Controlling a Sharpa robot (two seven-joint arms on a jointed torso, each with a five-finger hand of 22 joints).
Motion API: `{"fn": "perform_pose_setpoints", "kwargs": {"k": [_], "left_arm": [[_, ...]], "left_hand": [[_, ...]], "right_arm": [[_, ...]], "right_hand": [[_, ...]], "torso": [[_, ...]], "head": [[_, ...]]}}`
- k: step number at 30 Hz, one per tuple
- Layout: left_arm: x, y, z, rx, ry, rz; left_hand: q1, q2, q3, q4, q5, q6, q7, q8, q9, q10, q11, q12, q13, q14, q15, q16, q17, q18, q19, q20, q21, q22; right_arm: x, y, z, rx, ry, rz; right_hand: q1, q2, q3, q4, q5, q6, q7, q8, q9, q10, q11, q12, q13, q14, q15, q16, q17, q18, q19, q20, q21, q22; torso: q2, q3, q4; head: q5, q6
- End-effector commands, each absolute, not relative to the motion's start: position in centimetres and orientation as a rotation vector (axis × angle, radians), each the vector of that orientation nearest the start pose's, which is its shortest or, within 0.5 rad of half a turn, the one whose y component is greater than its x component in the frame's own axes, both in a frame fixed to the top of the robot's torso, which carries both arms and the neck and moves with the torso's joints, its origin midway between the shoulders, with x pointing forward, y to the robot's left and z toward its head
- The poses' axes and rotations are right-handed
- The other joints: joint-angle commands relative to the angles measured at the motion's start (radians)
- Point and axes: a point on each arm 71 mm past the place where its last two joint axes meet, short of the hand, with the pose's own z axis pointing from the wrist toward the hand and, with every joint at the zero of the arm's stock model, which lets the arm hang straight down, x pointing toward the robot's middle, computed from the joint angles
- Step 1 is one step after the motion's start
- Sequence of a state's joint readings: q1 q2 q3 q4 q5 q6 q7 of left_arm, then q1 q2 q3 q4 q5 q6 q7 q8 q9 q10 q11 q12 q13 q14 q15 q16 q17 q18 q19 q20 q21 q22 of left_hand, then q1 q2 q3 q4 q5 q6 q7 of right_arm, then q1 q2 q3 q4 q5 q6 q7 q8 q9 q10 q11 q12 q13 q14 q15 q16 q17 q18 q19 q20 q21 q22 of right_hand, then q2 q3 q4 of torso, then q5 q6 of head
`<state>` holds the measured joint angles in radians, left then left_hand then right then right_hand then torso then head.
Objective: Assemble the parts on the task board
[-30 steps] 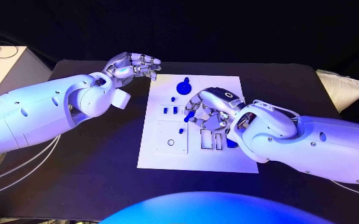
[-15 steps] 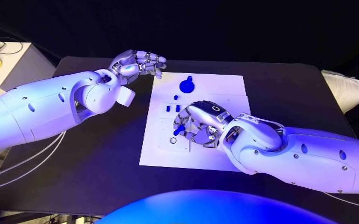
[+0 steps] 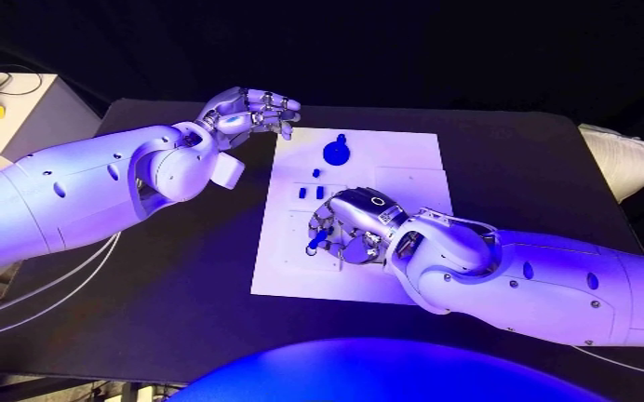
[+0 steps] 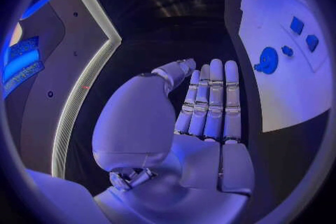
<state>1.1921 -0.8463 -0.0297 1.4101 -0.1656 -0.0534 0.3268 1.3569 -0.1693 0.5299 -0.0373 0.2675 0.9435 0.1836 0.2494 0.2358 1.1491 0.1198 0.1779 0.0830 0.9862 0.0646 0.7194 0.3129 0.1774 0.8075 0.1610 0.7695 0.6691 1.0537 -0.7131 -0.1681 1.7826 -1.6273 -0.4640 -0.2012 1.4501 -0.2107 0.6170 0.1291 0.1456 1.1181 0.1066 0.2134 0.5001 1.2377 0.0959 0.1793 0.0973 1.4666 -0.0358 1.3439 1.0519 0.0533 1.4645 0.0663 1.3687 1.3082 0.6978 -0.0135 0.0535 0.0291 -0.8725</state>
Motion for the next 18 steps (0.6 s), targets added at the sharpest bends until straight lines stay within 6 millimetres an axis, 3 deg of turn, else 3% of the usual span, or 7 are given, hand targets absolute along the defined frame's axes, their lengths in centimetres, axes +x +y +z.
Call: {"fn": "perform_pose_setpoints", "kwargs": {"k": [1,18], "left_arm": [[50.13,22.65,-18.68,-0.931,1.614,-1.619],[50.14,22.67,-18.70,-0.932,1.615,-1.618]], "left_hand": [[0.001,0.008,0.003,0.000,0.002,0.002,0.006,-0.005,-0.001,0.001,0.004,-0.007,-0.001,0.006,0.001,-0.006,0.002,0.004,0.001,0.003,-0.004,0.000],[0.001,0.008,0.003,0.000,0.002,0.002,0.006,-0.005,-0.001,0.001,0.004,-0.007,-0.001,0.006,0.001,-0.006,0.002,0.004,0.001,0.003,-0.004,0.000]], "right_arm": [[36.05,-7.16,-24.83,-0.379,1.686,0.932],[36.00,-6.84,-25.58,-0.417,1.711,0.901]], "right_hand": [[-0.001,0.005,0.025,-0.019,0.005,0.001,0.006,0.005,0.001,0.062,-0.057,-0.001,0.027,0.012,-0.004,0.000,-0.001,-0.004,0.031,-0.005,-0.004,0.102],[-0.001,0.005,0.025,-0.019,0.005,0.001,0.006,0.005,0.001,0.062,-0.057,-0.001,0.027,0.012,-0.004,0.000,-0.001,-0.004,0.031,-0.005,-0.004,0.102]], "torso": [[0.001,0.0010,0.0002],[0.001,0.0012,-0.0004]], "head": [[0.002,0.000],[0.000,0.000]]}}
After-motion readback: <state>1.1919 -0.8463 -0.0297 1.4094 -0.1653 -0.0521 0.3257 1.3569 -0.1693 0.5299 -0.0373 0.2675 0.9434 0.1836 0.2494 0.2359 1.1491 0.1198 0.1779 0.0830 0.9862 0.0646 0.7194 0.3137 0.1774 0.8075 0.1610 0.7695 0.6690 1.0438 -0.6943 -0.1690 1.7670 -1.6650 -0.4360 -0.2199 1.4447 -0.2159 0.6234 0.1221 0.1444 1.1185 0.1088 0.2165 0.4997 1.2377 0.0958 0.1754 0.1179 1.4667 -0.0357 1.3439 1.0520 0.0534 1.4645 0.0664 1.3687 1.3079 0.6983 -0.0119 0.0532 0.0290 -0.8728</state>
